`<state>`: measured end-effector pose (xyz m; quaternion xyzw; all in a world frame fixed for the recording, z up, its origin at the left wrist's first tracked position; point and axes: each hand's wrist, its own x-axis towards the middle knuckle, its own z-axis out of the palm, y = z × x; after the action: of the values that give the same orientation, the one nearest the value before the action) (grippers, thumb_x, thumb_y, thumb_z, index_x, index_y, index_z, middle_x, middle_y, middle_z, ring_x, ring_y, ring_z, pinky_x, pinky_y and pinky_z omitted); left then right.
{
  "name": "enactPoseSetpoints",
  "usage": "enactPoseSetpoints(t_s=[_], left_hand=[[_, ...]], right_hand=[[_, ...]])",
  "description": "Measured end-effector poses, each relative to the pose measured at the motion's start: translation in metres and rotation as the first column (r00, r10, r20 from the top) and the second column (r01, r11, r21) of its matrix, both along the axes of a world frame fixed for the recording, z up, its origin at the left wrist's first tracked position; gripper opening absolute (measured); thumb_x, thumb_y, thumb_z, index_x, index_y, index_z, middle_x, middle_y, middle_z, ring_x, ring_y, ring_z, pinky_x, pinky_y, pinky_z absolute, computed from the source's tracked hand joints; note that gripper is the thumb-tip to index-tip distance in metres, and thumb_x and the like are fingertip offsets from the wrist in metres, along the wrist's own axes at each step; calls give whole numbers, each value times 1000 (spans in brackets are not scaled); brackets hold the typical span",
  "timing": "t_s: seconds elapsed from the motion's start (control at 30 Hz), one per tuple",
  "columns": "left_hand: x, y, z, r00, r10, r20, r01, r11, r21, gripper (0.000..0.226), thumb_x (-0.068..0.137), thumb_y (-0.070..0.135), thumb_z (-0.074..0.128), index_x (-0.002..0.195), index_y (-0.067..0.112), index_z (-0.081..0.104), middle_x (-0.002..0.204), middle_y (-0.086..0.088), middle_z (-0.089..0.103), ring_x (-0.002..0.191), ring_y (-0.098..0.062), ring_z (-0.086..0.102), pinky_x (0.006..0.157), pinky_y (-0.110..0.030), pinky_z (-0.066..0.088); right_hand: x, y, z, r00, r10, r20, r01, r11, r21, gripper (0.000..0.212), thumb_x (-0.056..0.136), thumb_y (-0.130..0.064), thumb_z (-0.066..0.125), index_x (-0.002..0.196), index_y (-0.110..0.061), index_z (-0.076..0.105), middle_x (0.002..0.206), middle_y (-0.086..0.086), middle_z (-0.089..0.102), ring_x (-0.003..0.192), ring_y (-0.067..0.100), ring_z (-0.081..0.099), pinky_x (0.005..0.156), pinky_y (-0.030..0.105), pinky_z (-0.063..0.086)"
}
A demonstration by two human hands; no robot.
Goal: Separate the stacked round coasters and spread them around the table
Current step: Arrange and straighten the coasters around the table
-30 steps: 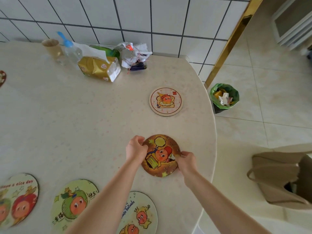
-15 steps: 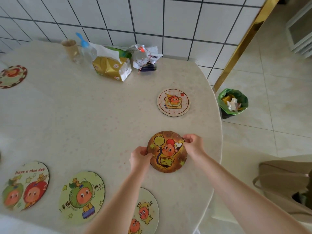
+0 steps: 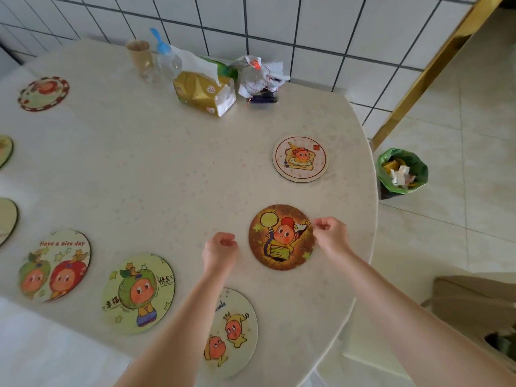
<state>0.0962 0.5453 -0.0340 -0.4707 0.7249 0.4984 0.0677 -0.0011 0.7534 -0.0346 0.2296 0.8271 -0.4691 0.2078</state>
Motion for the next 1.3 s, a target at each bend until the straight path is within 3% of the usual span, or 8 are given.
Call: enactPoseSetpoints(t_s=[0.13, 0.27, 0.43, 0.67, 1.0, 1.07, 1.2, 1.3], left_hand=[[36, -23, 5, 997, -70, -13, 69, 995, -66, 22, 90, 4, 56, 106, 14, 67, 97, 0, 67, 86, -15, 63, 69, -23, 50], [80, -49, 6, 986, -166, 9, 165, 970, -179, 22, 91, 5, 54, 109, 14, 64, 99, 1, 67, 76, -11, 62, 60, -18, 45], [143, -98, -5, 945, -317, 75, 318, 843, -434, 25, 88, 7, 57, 111, 16, 64, 108, 0, 62, 103, -21, 55, 75, -30, 43], [196, -170, -3, 956, -193, 221, 278, 832, -480, 52, 80, 18, 72, 128, 12, 52, 130, -13, 52, 114, -33, 46, 87, -42, 45], [191, -180, 2, 984, 35, 175, -4, 985, -170, 70, 78, 4, 65, 142, 11, 36, 144, -18, 37, 129, -37, 34, 103, -49, 37], [184, -183, 5, 968, 173, 180, -166, 985, -55, 64, 77, 1, 64, 136, 10, 42, 139, -18, 43, 122, -36, 45, 98, -46, 45], [179, -196, 7, 919, 378, 110, -391, 909, 140, 15, 77, -6, 56, 83, 7, 60, 105, -19, 68, 75, -27, 58, 60, -29, 49], [179, -197, 11, 936, 346, 55, -351, 926, 137, 31, 80, -5, 57, 106, 11, 63, 106, -13, 67, 86, -28, 60, 65, -30, 49]], right_hand=[[39, -8, 3, 999, 13, 32, -12, 999, -35, 29, 83, 2, 57, 110, -4, 65, 108, 16, 67, 98, 32, 64, 96, 50, 52], [95, -32, 1, 981, 179, 76, -179, 984, -11, 24, 85, -3, 59, 108, -8, 65, 93, 8, 65, 84, 22, 59, 77, 35, 50], [151, -87, 6, 918, 396, -7, -392, 911, 130, 23, 92, -8, 57, 114, -7, 61, 111, 4, 66, 100, 17, 61, 89, 30, 52], [193, -124, 6, 919, 395, 17, -380, 870, 315, 31, 89, -1, 57, 119, -6, 57, 120, 10, 58, 112, 24, 55, 99, 37, 49], [213, -103, 15, 940, 333, 80, -341, 886, 314, 27, 95, -7, 45, 115, -17, 62, 114, 8, 67, 91, 19, 49, 75, 34, 44], [219, -98, 17, 946, 321, 41, -317, 891, 326, 27, 96, -7, 44, 114, -19, 61, 113, 8, 68, 90, 19, 48, 76, 34, 43], [228, -90, 21, 974, 224, 21, -221, 933, 283, 25, 97, -8, 45, 112, -22, 60, 103, 6, 70, 82, 25, 66, 71, 43, 58], [237, -88, 18, 990, -34, 136, 17, 992, 124, 25, 96, -8, 46, 111, -21, 60, 101, 8, 67, 85, 30, 69, 74, 49, 61]])
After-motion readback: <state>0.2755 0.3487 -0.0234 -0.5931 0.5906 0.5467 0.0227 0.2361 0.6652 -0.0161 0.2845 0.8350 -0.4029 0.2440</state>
